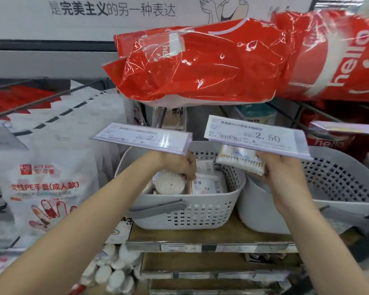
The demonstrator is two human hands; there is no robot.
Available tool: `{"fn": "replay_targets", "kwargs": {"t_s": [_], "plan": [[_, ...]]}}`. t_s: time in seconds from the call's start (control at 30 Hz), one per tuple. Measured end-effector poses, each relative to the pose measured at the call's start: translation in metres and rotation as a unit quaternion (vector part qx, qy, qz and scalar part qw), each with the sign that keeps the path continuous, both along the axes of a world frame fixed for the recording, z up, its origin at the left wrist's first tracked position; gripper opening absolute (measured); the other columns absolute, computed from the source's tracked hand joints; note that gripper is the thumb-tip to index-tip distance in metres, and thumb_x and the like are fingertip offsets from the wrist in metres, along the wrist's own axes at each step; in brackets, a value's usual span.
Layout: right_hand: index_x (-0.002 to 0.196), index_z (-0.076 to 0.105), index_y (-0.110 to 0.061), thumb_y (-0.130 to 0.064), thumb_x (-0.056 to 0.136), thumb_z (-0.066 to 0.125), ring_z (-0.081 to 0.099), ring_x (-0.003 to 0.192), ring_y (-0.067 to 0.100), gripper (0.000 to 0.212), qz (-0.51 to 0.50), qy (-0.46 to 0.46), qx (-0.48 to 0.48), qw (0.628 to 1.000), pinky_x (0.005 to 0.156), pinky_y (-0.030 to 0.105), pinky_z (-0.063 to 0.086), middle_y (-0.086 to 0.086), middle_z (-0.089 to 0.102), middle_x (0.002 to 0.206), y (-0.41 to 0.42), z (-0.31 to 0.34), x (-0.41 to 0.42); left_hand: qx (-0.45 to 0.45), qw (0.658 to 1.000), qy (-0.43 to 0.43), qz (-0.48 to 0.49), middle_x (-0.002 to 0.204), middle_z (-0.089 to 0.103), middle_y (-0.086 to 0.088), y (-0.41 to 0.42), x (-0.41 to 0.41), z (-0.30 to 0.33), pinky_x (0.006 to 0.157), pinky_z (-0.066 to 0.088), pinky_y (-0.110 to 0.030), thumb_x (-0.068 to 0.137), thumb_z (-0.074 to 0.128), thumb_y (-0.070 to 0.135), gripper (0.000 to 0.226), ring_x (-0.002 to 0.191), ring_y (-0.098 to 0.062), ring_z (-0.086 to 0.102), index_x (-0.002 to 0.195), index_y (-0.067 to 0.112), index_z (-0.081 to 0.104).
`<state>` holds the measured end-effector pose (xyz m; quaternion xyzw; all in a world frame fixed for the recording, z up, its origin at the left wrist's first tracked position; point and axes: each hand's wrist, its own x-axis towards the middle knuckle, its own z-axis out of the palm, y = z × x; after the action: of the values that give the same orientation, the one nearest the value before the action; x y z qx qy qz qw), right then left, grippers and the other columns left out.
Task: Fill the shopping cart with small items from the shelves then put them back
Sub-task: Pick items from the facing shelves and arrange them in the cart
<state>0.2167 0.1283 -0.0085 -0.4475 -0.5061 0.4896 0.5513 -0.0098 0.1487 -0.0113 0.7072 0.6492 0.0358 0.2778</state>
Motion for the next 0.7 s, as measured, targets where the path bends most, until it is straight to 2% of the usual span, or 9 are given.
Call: {"fn": "replay_targets", "kwargs": {"t_s": [0.07, 0.2, 0.3, 0.37, 0.47, 0.5, 0.57, 0.63, 0.7], "plan": [[0.091, 0.065, -0.029, -0.012, 0.094, 0.056, 0.069, 0.077, 0.004, 0.019, 0.018, -0.036, 0.011, 0.999, 0.076, 0.035, 0.056, -0.017, 0.072, 0.078, 0.008, 0.003, -0.009, -0.002, 0.998, 0.054, -0.021, 0.094, 0.063, 0.008, 0.002, 0.001, 0.002, 0.090, 0.048, -0.029, 0.082, 0.070, 0.032, 0.013, 0.092, -0.014, 0.058, 0.090, 0.022, 0.067], [0.103, 0.057, -0.015, -0.010, 0.094, 0.057, 0.057, 0.086, -0.001, 0.011, 0.027, -0.141, 0.066, 0.987, 0.076, 0.017, 0.046, -0.004, 0.062, 0.098, 0.026, 0.000, -0.029, 0.003, 0.993, 0.113, -0.036, 0.105, 0.066, 0.004, 0.000, 0.007, 0.001, 0.094, 0.048, -0.033, 0.087, 0.065, 0.029, 0.029, 0.093, -0.014, 0.058, 0.110, 0.013, 0.070], [0.102, 0.053, 0.013, -0.001, 0.091, 0.056, 0.056, 0.092, 0.035, 0.018, 0.039, -0.238, 0.073, 0.968, 0.066, 0.023, 0.042, 0.028, 0.060, 0.105, 0.041, -0.006, -0.045, 0.011, 0.993, 0.112, -0.035, 0.103, 0.069, -0.006, -0.001, 0.006, 0.000, 0.091, 0.050, -0.038, 0.091, 0.059, 0.026, 0.025, 0.089, -0.021, 0.062, 0.100, 0.005, 0.069], [0.104, 0.048, 0.022, 0.006, 0.090, 0.053, 0.051, 0.092, 0.044, 0.022, 0.052, -0.268, 0.075, 0.959, 0.067, 0.026, 0.046, 0.040, 0.054, 0.105, 0.049, -0.009, -0.054, 0.017, 0.995, 0.088, -0.039, 0.099, 0.065, -0.005, -0.005, 0.006, 0.005, 0.089, 0.049, -0.033, 0.093, 0.056, 0.020, 0.018, 0.088, -0.020, 0.058, 0.101, 0.008, 0.067], [0.108, 0.055, 0.006, -0.002, 0.089, 0.059, 0.058, 0.105, 0.032, 0.020, 0.065, -0.314, 0.059, 0.945, 0.090, 0.036, 0.048, 0.019, 0.061, 0.108, 0.058, -0.012, -0.062, 0.020, 0.999, 0.032, -0.026, 0.099, 0.067, -0.003, -0.007, -0.002, 0.006, 0.080, 0.050, -0.027, 0.091, 0.058, 0.017, 0.011, 0.087, -0.017, 0.060, 0.084, 0.019, 0.067], [0.107, 0.057, 0.001, -0.007, 0.091, 0.059, 0.058, 0.106, 0.029, 0.018, 0.075, -0.349, 0.050, 0.933, 0.089, 0.034, 0.045, 0.014, 0.060, 0.106, 0.061, -0.014, -0.064, 0.016, 1.000, 0.017, -0.016, 0.093, 0.066, 0.001, -0.008, -0.005, 0.005, 0.079, 0.049, -0.025, 0.091, 0.059, 0.018, 0.014, 0.085, -0.014, 0.060, 0.079, 0.021, 0.066], [0.098, 0.057, -0.008, -0.013, 0.092, 0.056, 0.056, 0.098, 0.028, 0.008, 0.094, -0.448, 0.046, 0.888, 0.079, 0.031, 0.040, 0.012, 0.057, 0.098, 0.061, -0.017, -0.068, -0.003, 1.000, 0.001, -0.006, 0.096, 0.068, 0.006, -0.008, -0.012, 0.000, 0.093, 0.049, -0.031, 0.092, 0.058, 0.023, 0.014, 0.097, -0.016, 0.062, 0.087, 0.022, 0.071], [0.090, 0.058, -0.004, -0.008, 0.089, 0.057, 0.060, 0.096, 0.030, 0.004, 0.088, -0.477, 0.065, 0.872, 0.075, 0.030, 0.041, 0.011, 0.061, 0.095, 0.063, -0.022, -0.073, -0.018, 1.000, -0.008, 0.001, 0.112, 0.067, 0.002, -0.012, -0.014, -0.001, 0.101, 0.045, -0.040, 0.094, 0.054, 0.028, 0.018, 0.109, -0.020, 0.059, 0.095, 0.026, 0.072], [0.095, 0.063, 0.003, -0.007, 0.089, 0.054, 0.063, 0.091, 0.028, 0.014, 0.079, -0.487, 0.050, 0.869, 0.070, 0.028, 0.045, 0.014, 0.067, 0.098, 0.064, -0.028, -0.076, -0.024, 0.999, -0.033, 0.014, 0.118, 0.065, 0.000, -0.013, -0.016, -0.002, 0.104, 0.042, -0.041, 0.095, 0.052, 0.029, 0.020, 0.114, -0.021, 0.056, 0.096, 0.025, 0.071]]}}
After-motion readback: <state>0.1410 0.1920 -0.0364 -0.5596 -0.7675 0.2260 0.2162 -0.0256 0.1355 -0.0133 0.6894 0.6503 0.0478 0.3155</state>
